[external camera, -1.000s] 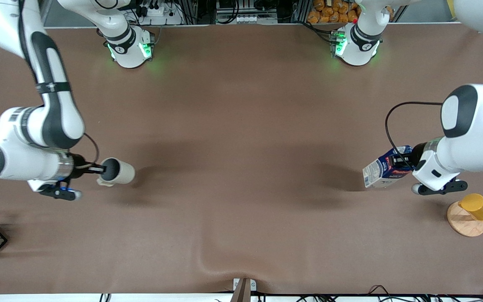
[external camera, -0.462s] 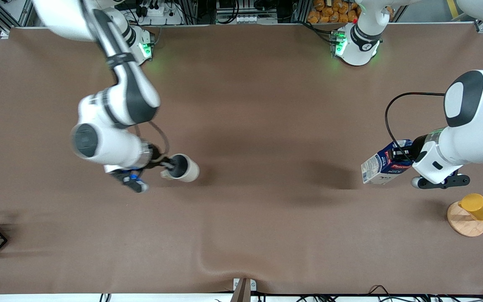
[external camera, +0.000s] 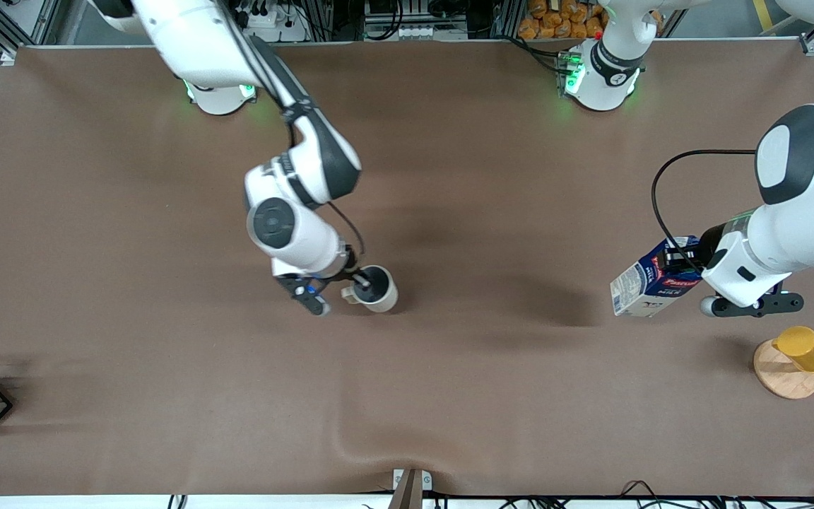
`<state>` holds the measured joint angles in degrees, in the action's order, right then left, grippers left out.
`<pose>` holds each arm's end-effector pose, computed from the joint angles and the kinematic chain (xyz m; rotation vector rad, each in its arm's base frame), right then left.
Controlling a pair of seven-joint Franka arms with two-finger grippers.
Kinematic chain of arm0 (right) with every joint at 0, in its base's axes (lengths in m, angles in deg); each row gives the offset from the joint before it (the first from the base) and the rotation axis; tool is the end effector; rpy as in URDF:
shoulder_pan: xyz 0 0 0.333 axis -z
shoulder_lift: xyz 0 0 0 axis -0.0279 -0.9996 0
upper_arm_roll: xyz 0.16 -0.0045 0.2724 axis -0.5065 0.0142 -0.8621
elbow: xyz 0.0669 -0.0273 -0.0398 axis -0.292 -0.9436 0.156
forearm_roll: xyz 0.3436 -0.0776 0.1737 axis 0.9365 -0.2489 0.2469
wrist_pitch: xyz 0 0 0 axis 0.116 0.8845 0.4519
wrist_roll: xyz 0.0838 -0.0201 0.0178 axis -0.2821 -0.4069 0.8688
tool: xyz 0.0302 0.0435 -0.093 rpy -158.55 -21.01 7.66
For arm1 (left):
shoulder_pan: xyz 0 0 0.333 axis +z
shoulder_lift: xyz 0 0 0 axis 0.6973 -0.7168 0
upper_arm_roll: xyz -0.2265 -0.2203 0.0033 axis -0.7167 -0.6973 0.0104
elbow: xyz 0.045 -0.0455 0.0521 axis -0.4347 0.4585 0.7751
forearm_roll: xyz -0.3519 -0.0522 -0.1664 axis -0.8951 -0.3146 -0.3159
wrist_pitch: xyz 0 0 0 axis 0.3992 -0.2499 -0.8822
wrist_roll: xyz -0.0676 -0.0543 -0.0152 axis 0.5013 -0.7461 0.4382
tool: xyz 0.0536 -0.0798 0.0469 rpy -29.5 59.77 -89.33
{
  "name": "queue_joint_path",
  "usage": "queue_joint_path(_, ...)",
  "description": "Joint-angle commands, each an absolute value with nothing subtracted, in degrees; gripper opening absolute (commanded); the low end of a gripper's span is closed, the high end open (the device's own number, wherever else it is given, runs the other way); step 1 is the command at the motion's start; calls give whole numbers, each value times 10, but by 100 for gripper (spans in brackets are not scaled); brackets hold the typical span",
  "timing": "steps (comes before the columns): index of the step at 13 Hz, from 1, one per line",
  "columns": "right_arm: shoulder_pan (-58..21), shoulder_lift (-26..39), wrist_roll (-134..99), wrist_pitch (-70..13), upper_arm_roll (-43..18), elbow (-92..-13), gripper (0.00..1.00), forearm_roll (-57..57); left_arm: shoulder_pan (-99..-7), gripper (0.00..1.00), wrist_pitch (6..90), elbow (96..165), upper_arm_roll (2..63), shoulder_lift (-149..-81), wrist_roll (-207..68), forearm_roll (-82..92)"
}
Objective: Place milk next to cup
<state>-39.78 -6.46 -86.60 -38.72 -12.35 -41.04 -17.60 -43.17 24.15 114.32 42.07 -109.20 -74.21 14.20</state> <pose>0.5868 0.4023 0.2861 -2.7698 1.0556 0.2141 0.6416 -0.0724 0.4772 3.1145 0.1024 -0.2642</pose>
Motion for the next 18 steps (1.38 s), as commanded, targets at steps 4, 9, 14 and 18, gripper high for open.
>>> queue_joint_path(4,-455,-111,-961,-387,-113,-351,0,-168,-434,45,232,1138,412,-1081,-743,146)
queue_joint_path(9,-468,-133,-971,-397,-113,-345,0,-173,-436,45,232,1138,411,-1078,-743,146)
queue_joint_path(14,-462,-125,-972,-378,-107,-321,100,-180,-442,46,225,1138,412,-1070,-743,145)
queue_joint_path(18,-432,-115,-968,-221,-81,-247,100,-178,-453,45,209,1134,402,-1068,-743,141)
